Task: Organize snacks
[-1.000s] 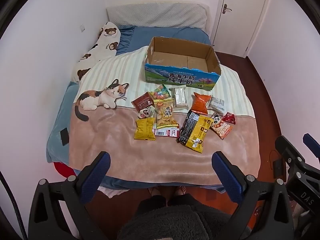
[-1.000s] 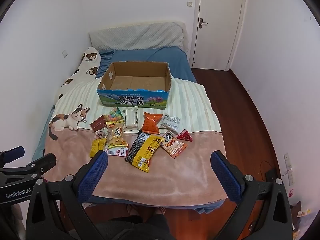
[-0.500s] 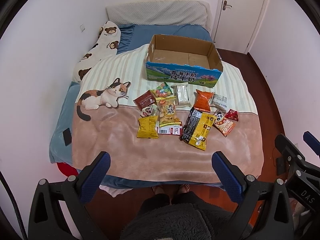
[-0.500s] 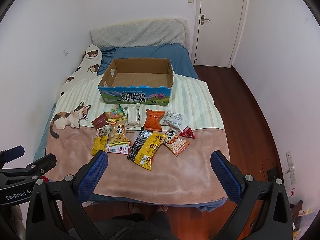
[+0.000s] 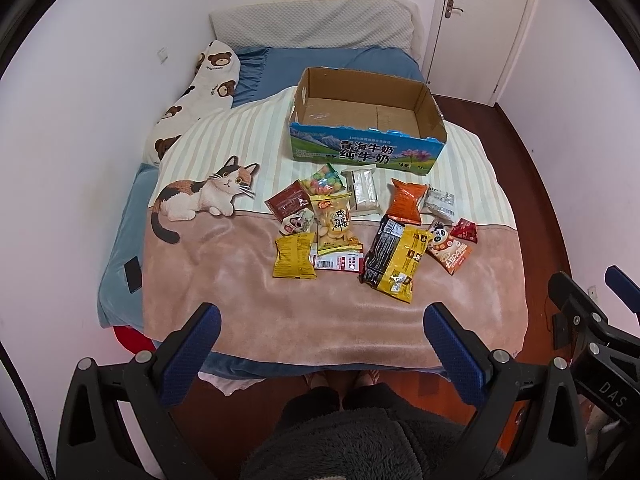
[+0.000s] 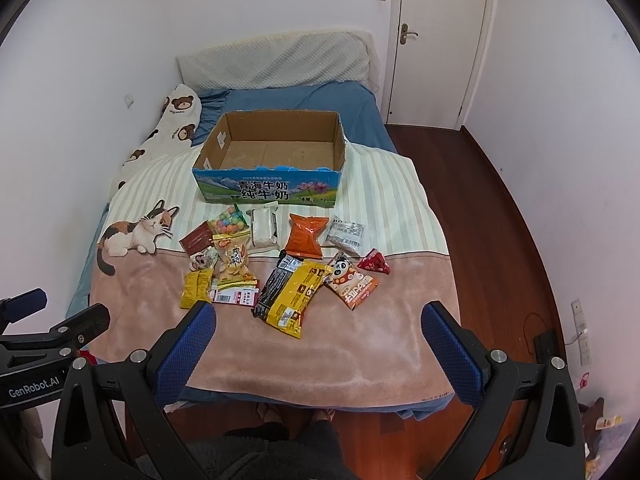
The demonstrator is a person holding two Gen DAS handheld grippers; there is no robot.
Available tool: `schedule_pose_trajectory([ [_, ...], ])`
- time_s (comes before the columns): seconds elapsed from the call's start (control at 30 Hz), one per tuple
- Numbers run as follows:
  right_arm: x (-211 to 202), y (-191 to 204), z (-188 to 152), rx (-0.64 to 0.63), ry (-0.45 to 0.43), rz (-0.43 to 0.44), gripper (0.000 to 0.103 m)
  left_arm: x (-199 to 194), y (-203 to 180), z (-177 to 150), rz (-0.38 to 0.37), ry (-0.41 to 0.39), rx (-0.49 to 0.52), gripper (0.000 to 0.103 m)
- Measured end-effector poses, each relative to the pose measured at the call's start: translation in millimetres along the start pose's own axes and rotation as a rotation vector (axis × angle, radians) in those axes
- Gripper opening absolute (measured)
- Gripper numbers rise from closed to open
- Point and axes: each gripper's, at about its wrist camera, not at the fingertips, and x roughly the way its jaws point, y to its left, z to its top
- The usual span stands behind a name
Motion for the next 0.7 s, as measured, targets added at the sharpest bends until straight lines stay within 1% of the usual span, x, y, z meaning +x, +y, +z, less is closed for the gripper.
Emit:
schedule_pose_trajectory([
  [0.57,11,-8,-1,0.02,0.032,-0.017,0.103,17,-12,7,-0.003,0.029,0.025,0.103],
  [0.7,13,-7,0,0.023,0.035,-0.02,0.103,17,-13,7,-0.003,0.026,0.024,0.103],
])
